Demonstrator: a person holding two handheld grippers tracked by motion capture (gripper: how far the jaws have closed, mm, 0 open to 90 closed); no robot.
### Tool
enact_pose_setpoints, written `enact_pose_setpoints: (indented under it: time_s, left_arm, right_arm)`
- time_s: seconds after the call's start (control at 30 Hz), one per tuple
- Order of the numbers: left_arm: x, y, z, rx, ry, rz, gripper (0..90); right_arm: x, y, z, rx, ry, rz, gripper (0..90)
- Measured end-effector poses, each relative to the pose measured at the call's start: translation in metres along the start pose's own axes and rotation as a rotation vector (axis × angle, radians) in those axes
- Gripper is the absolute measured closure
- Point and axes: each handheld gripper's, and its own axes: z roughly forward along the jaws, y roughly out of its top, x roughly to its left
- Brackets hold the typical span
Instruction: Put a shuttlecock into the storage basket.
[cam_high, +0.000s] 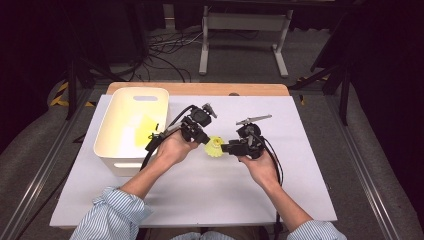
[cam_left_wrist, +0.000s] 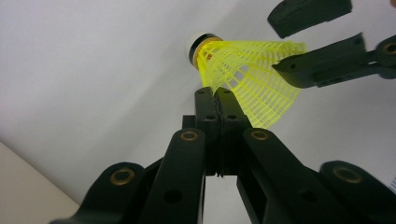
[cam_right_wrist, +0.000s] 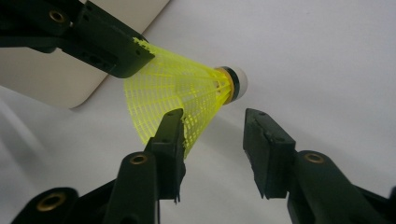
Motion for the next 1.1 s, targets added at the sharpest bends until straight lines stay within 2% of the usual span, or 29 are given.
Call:
enact_pose_setpoints:
  time_s: [0.13,0.47,0.63,0.83,1.1]
  left_arm:
    - [0.001,0.001,0.001,0.007,0.011,-0.008,90.0]
    - [0.008,0.001,-0.002,0.001,0.012,-0.029,90.0]
    - [0.011,-0.001,-0.007,-0.005,0.006,-0.026,90.0]
    - [0.012,-0.003,-0.013,-0.022,-0.015,-0.028,90.0]
    - [0.012,-0.004,-0.025,-0.035,-0.011,-0.011,89.9]
  right_arm:
    - [-0.003,-0.004,-0.006,-0.021,0.006,0.007,51.9]
    - [-0.013,-0.016,-0.016,-0.038,0.006,0.012,48.0]
    - [-0.020,-0.024,-0.021,-0.042,-0.009,0.014,45.8]
    - [-0.025,-0.035,-0.025,-0.042,-0.061,-0.037,42.8]
    - [-0.035,-0.048,-0.032,-0.075,-0.090,-0.059,36.4]
